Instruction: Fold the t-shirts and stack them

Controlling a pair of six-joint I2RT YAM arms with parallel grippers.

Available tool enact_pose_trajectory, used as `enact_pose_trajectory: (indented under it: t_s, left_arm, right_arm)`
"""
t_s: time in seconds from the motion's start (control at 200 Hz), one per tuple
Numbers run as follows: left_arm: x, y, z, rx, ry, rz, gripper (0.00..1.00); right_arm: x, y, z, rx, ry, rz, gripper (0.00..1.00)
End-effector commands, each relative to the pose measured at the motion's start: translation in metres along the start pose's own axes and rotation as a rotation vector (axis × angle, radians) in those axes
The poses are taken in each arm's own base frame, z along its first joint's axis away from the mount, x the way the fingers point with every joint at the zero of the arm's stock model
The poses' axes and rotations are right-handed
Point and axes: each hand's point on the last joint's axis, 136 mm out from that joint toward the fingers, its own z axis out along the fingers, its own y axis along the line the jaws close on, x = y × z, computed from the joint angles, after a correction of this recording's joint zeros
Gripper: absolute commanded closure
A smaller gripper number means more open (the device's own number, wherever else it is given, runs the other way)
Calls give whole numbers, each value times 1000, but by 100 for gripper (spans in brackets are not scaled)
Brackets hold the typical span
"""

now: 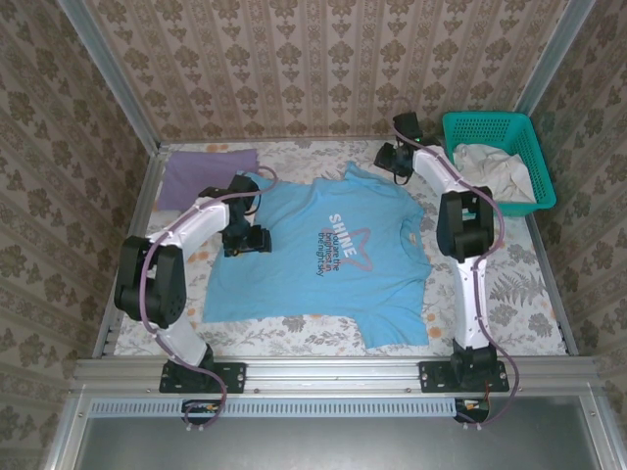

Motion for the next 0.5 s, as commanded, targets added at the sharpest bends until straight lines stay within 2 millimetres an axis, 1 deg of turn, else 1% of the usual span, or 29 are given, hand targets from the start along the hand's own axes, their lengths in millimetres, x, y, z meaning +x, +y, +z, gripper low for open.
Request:
enact_pose_trajectory:
  t_s: [0.0, 0.085, 0.2, 0.295, 0.405, 0.49]
  left_arm:
    - [12, 5, 11, -25, 74, 29, 33]
    - [13, 9, 16, -45, 92, 29, 33]
    - [13, 17, 25, -58, 110, 4, 33]
    - [15, 23, 30, -64, 122, -15, 33]
    - [16, 27, 36, -68, 132, -31, 33]
    - [17, 31, 41, -73, 142, -46, 33]
  right_arm:
    - [18, -1, 18, 3, 115, -72, 55]
    - [26, 5, 32, -28, 162, -82, 56]
    - [40, 10, 41, -39, 207, -113, 56]
    - [50, 12, 42, -46, 240, -134, 55]
    - [60, 9, 42, -37, 274, -154, 56]
    - [67, 4, 45, -24, 291, -170, 63]
